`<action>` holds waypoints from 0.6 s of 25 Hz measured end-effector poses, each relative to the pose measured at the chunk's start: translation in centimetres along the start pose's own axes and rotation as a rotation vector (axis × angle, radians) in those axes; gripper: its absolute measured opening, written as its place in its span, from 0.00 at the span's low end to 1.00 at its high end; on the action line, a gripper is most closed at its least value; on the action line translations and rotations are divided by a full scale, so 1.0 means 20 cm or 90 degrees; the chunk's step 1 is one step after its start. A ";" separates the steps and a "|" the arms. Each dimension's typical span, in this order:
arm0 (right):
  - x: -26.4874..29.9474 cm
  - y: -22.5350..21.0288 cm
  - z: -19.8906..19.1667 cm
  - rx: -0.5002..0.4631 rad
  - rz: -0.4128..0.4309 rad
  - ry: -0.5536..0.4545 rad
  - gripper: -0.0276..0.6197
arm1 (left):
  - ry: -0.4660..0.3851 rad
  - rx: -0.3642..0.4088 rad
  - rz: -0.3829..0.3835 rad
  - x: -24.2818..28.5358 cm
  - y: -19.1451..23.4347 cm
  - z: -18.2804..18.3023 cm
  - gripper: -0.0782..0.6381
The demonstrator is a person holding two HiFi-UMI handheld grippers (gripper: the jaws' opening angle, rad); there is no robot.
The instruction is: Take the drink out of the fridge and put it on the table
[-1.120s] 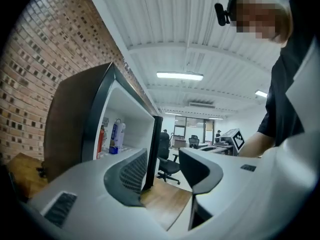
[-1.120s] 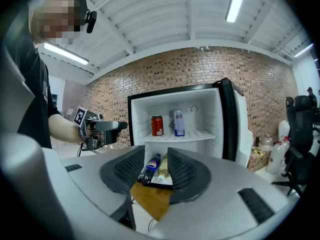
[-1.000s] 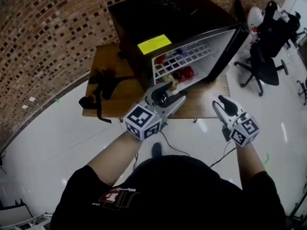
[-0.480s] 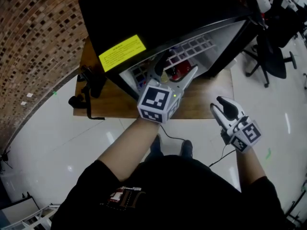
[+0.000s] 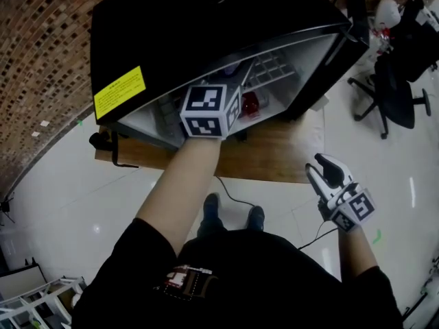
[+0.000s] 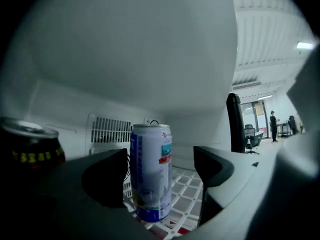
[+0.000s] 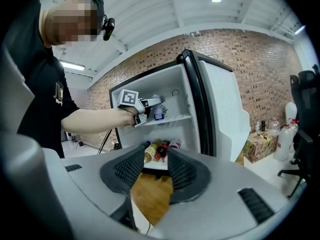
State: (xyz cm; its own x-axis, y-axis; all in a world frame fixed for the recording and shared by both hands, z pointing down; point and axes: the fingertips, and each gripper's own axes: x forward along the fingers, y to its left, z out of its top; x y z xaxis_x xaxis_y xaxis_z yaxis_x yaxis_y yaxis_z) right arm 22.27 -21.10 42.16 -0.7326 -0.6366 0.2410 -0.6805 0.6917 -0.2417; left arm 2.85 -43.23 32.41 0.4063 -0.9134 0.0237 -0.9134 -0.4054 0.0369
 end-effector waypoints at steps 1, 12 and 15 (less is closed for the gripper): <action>-0.02 -0.02 -0.01 0.002 0.000 0.002 0.31 | 0.001 0.009 0.005 0.03 0.00 0.01 0.65; -0.02 -0.18 0.04 -0.009 -0.017 -0.020 0.31 | 0.036 0.022 -0.041 0.05 -0.01 -0.02 0.46; -0.01 -0.18 0.06 -0.013 -0.018 -0.026 0.31 | 0.035 0.028 -0.096 -0.01 -0.12 -0.02 0.46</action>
State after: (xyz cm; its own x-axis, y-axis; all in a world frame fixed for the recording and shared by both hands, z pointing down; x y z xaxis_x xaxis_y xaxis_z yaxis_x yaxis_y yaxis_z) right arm 24.78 -23.82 41.88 -0.7134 -0.6689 0.2087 -0.7007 0.6801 -0.2156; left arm 5.04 -42.07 32.79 0.5391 -0.8388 0.0753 -0.8413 -0.5406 0.0007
